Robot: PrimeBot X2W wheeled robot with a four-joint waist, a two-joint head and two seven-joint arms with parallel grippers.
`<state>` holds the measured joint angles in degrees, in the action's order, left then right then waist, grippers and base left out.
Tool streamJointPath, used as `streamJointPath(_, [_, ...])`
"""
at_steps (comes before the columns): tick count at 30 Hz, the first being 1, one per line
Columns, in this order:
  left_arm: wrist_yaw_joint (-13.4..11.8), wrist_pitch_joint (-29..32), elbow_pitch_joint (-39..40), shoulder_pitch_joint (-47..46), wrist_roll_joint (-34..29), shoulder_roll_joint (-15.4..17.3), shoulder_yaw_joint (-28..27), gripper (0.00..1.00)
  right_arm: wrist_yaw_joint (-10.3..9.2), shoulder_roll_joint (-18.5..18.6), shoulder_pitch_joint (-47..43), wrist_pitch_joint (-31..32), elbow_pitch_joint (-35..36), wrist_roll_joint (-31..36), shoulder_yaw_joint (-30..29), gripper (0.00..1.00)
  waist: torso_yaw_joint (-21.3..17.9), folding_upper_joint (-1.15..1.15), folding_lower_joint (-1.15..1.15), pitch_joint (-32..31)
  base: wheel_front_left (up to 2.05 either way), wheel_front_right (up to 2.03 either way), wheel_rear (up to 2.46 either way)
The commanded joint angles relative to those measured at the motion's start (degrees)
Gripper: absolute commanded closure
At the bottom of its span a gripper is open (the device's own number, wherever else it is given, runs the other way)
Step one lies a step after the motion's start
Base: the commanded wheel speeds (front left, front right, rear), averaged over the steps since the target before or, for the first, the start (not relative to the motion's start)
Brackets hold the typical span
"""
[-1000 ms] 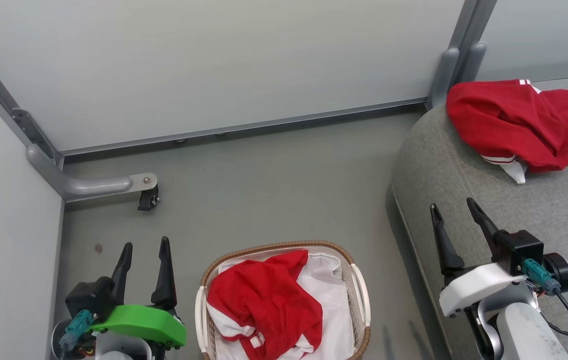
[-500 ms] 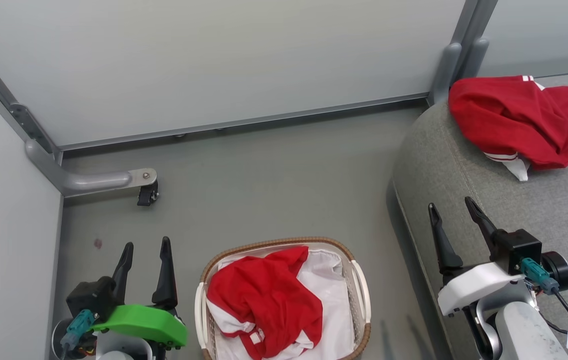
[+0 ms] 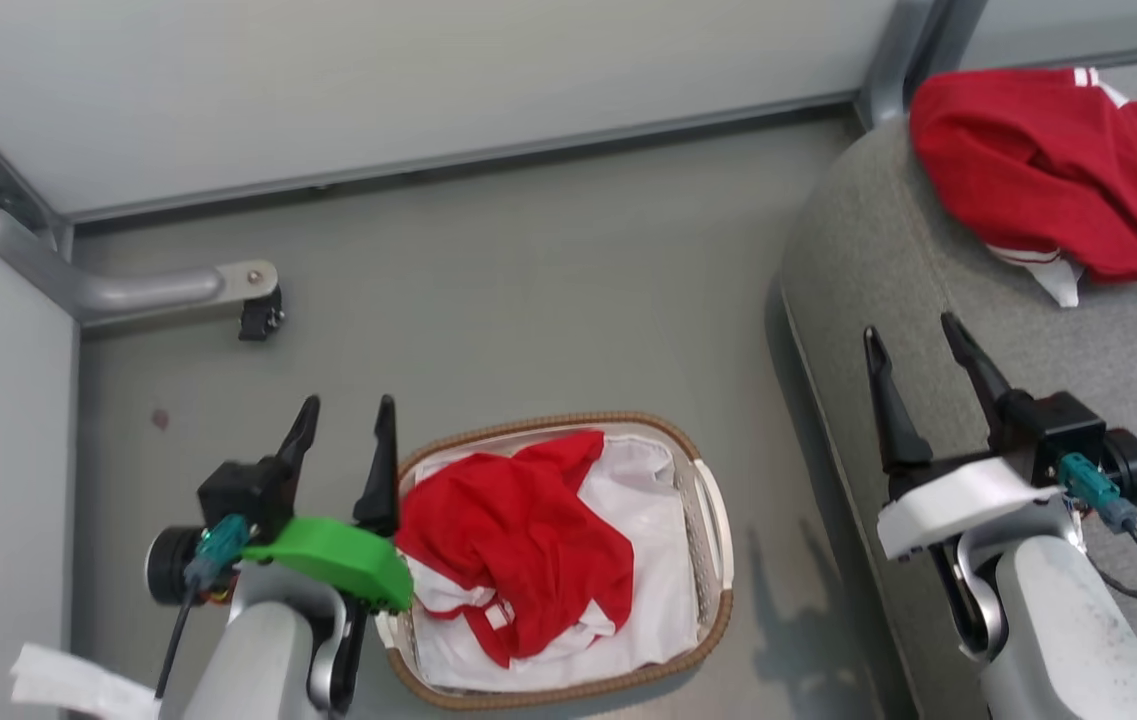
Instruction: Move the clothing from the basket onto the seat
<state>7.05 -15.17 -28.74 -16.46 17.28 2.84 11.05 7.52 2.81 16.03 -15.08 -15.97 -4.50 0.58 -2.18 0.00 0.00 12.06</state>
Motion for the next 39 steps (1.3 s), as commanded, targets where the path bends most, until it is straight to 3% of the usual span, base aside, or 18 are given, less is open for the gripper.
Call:
streamJointPath(1, [0.15,0.04,-1.39,-2.36,-0.98,0.10,0.89,0.00,-0.06,0.16,1.32,-0.14,0.61,0.39,-0.07,0.00,-1.62,0.00,0.00,5.22,0.00,0.00,0.00])
streamJointPath(8, [0.46,0.03,-10.13,-11.23,-5.34,0.40,7.41,0.00,-0.06,0.15,6.14,-0.14,2.78,-0.01,0.89,0.00,-4.68,0.00,0.00,14.55,0.00,0.00,0.00])
streamJointPath(22, [0.49,1.25,-31.13,-28.70,-7.43,3.07,31.10,0.00,-0.06,0.11,14.57,-0.14,7.44,-4.68,5.39,0.00,-13.16,0.00,0.00,30.58,0.00,0.00,0.00])
streamJointPath(30, [0.48,2.86,-37.28,-35.45,-6.22,4.94,37.33,0.00,-0.06,0.10,16.35,-0.14,9.04,-6.37,6.47,0.00,-15.69,0.00,0.00,35.26,0.00,0.00,0.00])
streamJointPath(39, [0.35,7.31,-42.40,-41.15,-6.28,6.89,39.45,0.00,-0.06,0.10,17.13,-0.14,9.42,-7.77,7.73,0.00,-16.33,0.00,0.00,37.29,0.00,0.00,0.00])
